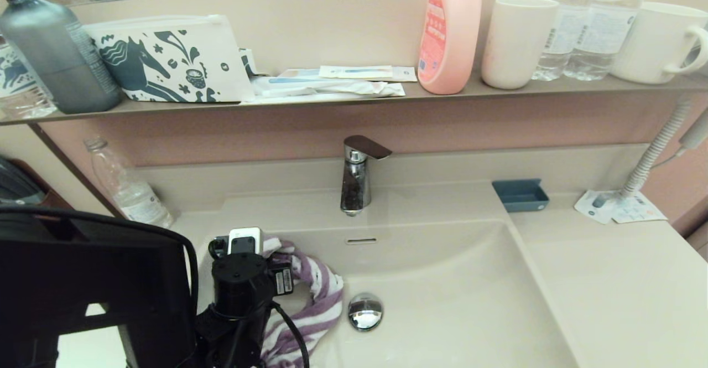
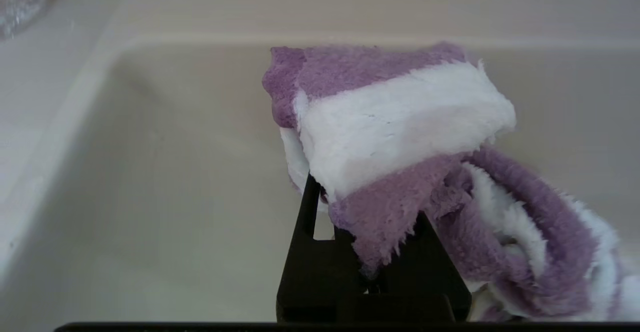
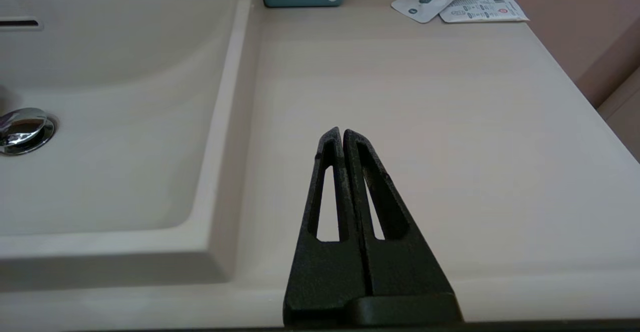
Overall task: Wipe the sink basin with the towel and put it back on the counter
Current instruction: Wipe the sink
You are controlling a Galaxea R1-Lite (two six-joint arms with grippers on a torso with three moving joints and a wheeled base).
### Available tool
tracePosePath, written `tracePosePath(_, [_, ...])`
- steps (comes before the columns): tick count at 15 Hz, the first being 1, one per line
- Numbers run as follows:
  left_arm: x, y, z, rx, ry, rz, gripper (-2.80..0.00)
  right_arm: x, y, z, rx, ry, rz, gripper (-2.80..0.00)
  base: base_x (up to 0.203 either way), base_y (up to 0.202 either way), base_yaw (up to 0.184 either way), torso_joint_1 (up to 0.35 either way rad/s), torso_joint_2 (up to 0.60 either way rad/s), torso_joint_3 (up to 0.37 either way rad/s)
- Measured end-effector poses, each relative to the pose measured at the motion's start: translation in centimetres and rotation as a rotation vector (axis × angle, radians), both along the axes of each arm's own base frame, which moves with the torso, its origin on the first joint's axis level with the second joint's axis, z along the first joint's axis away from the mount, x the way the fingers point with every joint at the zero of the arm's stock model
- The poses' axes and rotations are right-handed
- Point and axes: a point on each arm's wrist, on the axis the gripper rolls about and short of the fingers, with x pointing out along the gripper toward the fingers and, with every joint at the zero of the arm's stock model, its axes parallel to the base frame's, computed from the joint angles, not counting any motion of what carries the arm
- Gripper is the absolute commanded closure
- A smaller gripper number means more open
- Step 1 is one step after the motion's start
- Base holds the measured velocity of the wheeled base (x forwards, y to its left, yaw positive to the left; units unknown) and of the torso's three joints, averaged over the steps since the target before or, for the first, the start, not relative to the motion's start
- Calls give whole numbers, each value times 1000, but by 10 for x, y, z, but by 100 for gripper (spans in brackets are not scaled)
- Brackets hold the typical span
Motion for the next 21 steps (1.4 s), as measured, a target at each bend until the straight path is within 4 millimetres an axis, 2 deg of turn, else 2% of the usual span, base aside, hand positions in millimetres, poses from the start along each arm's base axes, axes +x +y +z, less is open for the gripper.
tracePosePath(5, [4,-5,28,54,-82,-26,0,0,0,0,0,0,0,0,0,0,0,0,0,0])
tracePosePath(9, [13,-4,38,39,-119,-90,0,0,0,0,0,0,0,0,0,0,0,0,0,0])
tracePosePath(13, [47,-6,59,14,-180,-84,0,0,0,0,0,0,0,0,0,0,0,0,0,0])
tracePosePath(14, [57,-9,64,10,-184,-79,0,0,0,0,0,0,0,0,0,0,0,0,0,0])
tracePosePath(17, [74,-26,61,4,-171,-79,0,0,0,0,0,0,0,0,0,0,0,0,0,0])
tracePosePath(21, [81,-59,52,1,-159,-99,0,0,0,0,0,0,0,0,0,0,0,0,0,0])
